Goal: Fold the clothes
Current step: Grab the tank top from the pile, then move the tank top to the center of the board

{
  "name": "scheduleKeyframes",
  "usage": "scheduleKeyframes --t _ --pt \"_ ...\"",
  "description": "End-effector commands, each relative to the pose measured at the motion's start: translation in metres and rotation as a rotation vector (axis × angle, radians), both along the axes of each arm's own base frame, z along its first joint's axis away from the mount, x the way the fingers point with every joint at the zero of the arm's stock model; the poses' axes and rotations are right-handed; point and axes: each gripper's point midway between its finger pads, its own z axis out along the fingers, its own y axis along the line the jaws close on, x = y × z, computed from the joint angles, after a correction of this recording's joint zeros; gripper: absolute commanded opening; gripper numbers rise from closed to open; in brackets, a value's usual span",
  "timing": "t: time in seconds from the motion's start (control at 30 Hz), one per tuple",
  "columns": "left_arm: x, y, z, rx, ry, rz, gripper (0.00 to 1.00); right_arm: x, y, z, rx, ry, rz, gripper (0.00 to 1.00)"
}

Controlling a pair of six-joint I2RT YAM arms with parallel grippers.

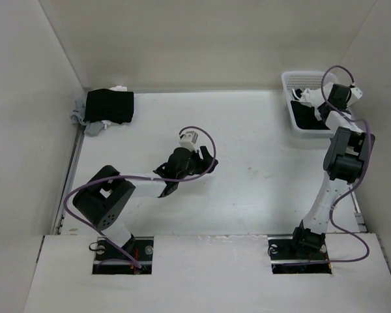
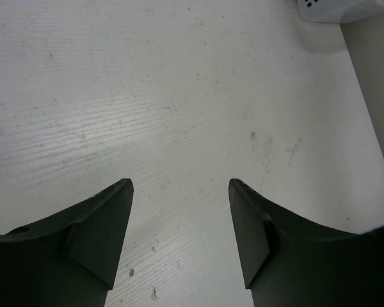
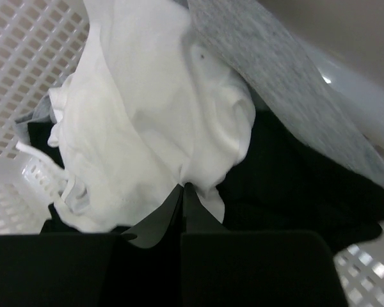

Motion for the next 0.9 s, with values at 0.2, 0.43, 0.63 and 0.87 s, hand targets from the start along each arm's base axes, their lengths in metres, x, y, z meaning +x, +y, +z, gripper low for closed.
scheduleKeyframes --t 0.2,0.43,0.63,0.87 --pt "0.016 0.005 0.036 -0.075 -0.083 0.029 0.59 -0.021 0.129 0.285 -0.093 -0.608 0.271 0.00" --pt "0.039 0.083 0.078 -0.182 -0.098 0.251 0.59 -0.099 0.312 0.418 -0.045 -0.884 0.700 0.01" --pt "0.043 0.165 0.106 -0.275 -0.103 0.473 0.59 -0.177 0.389 0.385 0.132 -0.899 0.914 0.04" --pt "0.023 0.221 0.072 -0.238 -0.036 0.621 0.60 -0.265 0.491 0.099 0.448 -0.386 1.161 0.11"
